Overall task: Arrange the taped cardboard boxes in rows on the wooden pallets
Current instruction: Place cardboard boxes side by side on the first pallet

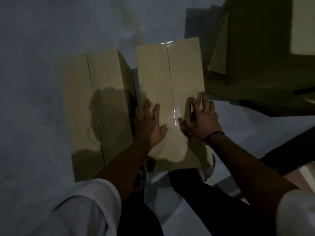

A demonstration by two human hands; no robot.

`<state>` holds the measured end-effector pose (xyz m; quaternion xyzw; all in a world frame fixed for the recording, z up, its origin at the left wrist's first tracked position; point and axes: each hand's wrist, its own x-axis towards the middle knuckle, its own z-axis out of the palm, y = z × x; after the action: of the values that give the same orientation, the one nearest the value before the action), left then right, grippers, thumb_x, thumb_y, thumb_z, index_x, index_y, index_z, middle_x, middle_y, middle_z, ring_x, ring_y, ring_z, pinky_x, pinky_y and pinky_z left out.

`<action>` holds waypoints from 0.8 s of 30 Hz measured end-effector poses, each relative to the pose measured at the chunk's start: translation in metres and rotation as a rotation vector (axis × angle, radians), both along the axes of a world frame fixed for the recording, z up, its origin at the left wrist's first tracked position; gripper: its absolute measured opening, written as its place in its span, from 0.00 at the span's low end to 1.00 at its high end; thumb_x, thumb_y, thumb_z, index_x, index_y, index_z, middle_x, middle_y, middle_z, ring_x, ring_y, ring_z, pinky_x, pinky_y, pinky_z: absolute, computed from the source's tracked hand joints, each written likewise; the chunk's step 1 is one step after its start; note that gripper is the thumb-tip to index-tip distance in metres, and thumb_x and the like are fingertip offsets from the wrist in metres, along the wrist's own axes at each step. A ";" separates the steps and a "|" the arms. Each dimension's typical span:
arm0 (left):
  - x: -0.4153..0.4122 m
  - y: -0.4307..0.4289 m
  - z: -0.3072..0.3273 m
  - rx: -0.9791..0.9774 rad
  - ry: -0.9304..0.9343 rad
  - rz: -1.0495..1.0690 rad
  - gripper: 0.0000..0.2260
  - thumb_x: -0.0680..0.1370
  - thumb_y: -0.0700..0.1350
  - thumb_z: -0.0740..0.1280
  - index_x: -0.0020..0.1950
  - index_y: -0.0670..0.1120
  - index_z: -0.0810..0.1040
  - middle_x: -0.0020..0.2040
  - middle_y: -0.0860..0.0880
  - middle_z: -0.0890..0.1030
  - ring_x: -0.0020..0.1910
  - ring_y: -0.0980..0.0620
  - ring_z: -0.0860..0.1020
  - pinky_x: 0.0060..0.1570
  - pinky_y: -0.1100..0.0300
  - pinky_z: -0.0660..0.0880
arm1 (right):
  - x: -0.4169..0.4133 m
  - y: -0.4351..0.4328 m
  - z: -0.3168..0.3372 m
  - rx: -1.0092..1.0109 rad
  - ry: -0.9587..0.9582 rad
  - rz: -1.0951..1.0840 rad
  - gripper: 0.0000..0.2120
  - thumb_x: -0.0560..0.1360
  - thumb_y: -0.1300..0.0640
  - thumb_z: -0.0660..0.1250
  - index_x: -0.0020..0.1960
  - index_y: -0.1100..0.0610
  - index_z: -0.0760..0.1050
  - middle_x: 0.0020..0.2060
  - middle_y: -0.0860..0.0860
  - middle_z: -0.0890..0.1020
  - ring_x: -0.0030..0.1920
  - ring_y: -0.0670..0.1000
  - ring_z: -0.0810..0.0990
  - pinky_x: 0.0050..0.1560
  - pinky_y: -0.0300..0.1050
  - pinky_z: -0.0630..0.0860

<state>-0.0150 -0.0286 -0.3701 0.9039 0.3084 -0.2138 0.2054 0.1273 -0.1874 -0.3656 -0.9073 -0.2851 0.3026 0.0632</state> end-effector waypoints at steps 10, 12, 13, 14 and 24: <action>0.003 -0.001 0.004 -0.128 -0.135 0.107 0.46 0.73 0.66 0.71 0.84 0.59 0.49 0.83 0.53 0.34 0.80 0.31 0.50 0.72 0.34 0.67 | -0.013 0.007 0.008 0.079 0.031 -0.110 0.48 0.72 0.29 0.68 0.82 0.45 0.50 0.82 0.49 0.38 0.75 0.67 0.58 0.69 0.65 0.67; -0.009 -0.005 0.028 -0.124 -0.149 0.078 0.47 0.72 0.68 0.71 0.83 0.59 0.49 0.83 0.54 0.35 0.79 0.31 0.52 0.70 0.34 0.68 | -0.026 0.000 0.035 0.057 0.002 -0.112 0.48 0.71 0.28 0.67 0.82 0.44 0.50 0.82 0.50 0.40 0.74 0.67 0.60 0.69 0.64 0.67; -0.014 -0.007 0.044 -0.125 -0.147 0.068 0.48 0.71 0.69 0.71 0.83 0.60 0.49 0.82 0.55 0.35 0.79 0.32 0.54 0.70 0.34 0.69 | -0.033 -0.003 0.052 0.046 -0.001 -0.128 0.48 0.71 0.27 0.66 0.82 0.45 0.50 0.82 0.51 0.40 0.74 0.67 0.60 0.69 0.63 0.67; -0.018 -0.009 0.063 -0.132 -0.131 0.060 0.49 0.70 0.69 0.72 0.83 0.60 0.49 0.82 0.55 0.34 0.79 0.32 0.54 0.70 0.34 0.69 | -0.041 -0.007 0.072 0.035 0.002 -0.156 0.48 0.71 0.27 0.66 0.82 0.45 0.51 0.82 0.51 0.41 0.74 0.67 0.60 0.70 0.63 0.67; -0.082 -0.030 0.317 -0.217 -0.078 -0.093 0.57 0.65 0.74 0.72 0.84 0.57 0.46 0.81 0.52 0.29 0.81 0.34 0.49 0.76 0.34 0.58 | -0.132 -0.031 0.320 -0.015 -0.083 -0.318 0.50 0.69 0.22 0.60 0.82 0.44 0.50 0.82 0.51 0.43 0.70 0.65 0.64 0.69 0.61 0.67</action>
<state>-0.0969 -0.0590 -0.0536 0.8973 0.2328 -0.2199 0.3037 -0.0047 -0.2184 -0.0455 -0.9531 -0.1381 0.2534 0.0915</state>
